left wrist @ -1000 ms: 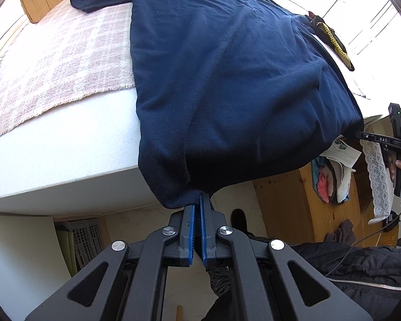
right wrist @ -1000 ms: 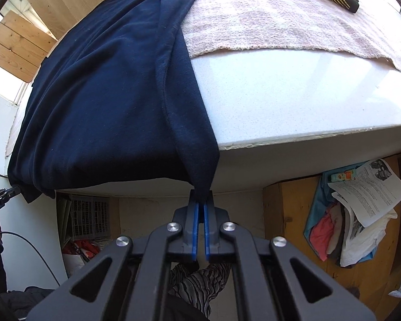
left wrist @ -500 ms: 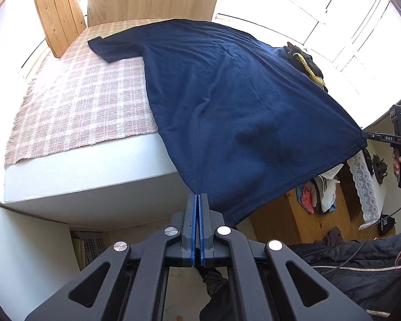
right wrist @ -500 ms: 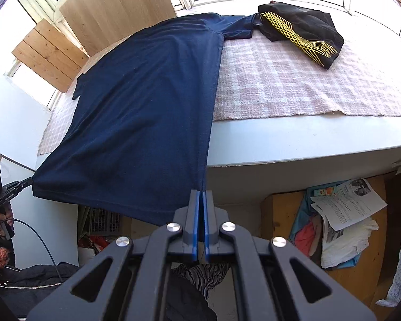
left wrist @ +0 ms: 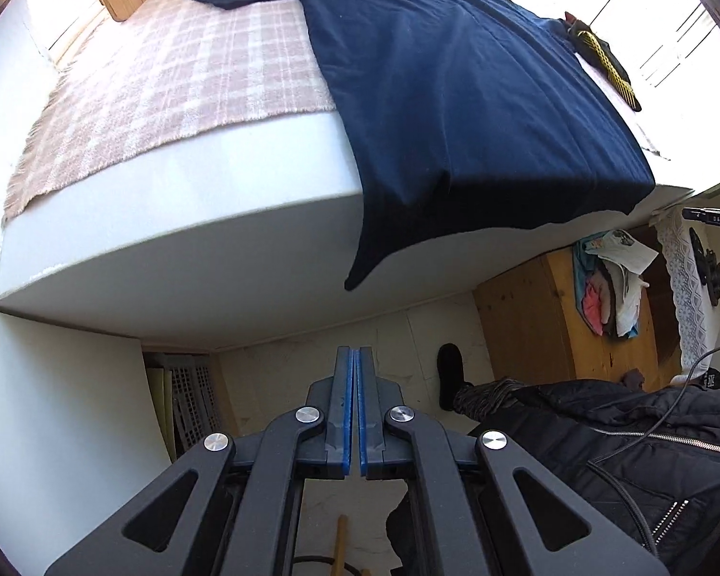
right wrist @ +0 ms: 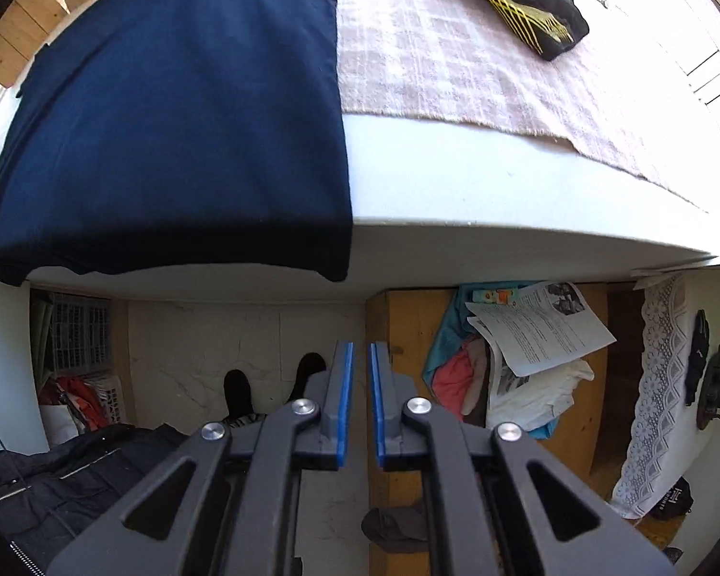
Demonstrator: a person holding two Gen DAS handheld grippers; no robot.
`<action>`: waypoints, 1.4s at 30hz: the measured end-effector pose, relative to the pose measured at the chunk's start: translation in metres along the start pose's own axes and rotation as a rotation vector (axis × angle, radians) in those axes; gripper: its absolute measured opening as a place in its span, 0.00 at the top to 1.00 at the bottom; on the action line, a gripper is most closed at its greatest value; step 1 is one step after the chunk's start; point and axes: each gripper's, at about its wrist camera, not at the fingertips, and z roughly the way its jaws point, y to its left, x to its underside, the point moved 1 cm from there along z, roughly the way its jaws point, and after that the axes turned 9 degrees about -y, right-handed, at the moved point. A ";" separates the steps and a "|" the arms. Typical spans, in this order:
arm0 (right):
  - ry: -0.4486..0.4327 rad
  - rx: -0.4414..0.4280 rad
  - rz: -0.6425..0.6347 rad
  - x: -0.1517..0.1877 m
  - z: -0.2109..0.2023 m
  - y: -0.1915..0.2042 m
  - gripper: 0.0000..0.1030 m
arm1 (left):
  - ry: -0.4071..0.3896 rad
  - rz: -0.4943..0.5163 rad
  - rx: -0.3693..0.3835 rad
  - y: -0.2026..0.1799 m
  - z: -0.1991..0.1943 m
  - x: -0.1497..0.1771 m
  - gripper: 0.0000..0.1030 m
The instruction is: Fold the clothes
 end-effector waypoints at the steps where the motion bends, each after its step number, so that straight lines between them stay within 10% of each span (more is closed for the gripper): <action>1: -0.021 -0.019 -0.017 -0.011 -0.006 0.009 0.89 | -0.028 -0.001 0.004 0.002 -0.003 -0.012 0.97; 5: -0.084 -0.093 -0.116 -0.052 -0.016 0.051 0.66 | -0.107 0.002 -0.016 0.011 -0.003 -0.071 0.97; 12: -0.104 -0.199 -0.274 -0.122 0.011 0.105 0.65 | -0.177 0.019 -0.171 0.049 0.037 -0.186 0.92; 15: -0.097 -0.242 -0.291 -0.148 0.031 0.115 0.65 | -0.164 -0.091 -0.152 0.081 0.068 -0.236 0.65; 19: -0.059 -0.287 -0.283 -0.175 0.060 0.121 0.65 | -0.131 -0.195 -0.207 0.112 0.114 -0.283 0.64; 33: 0.039 -0.345 -0.227 -0.204 0.109 0.130 0.65 | -0.041 -0.253 -0.287 0.146 0.170 -0.308 0.65; 42: 0.074 -0.324 -0.188 -0.198 0.118 0.143 0.65 | -0.091 -0.209 -0.231 0.139 0.170 -0.304 0.92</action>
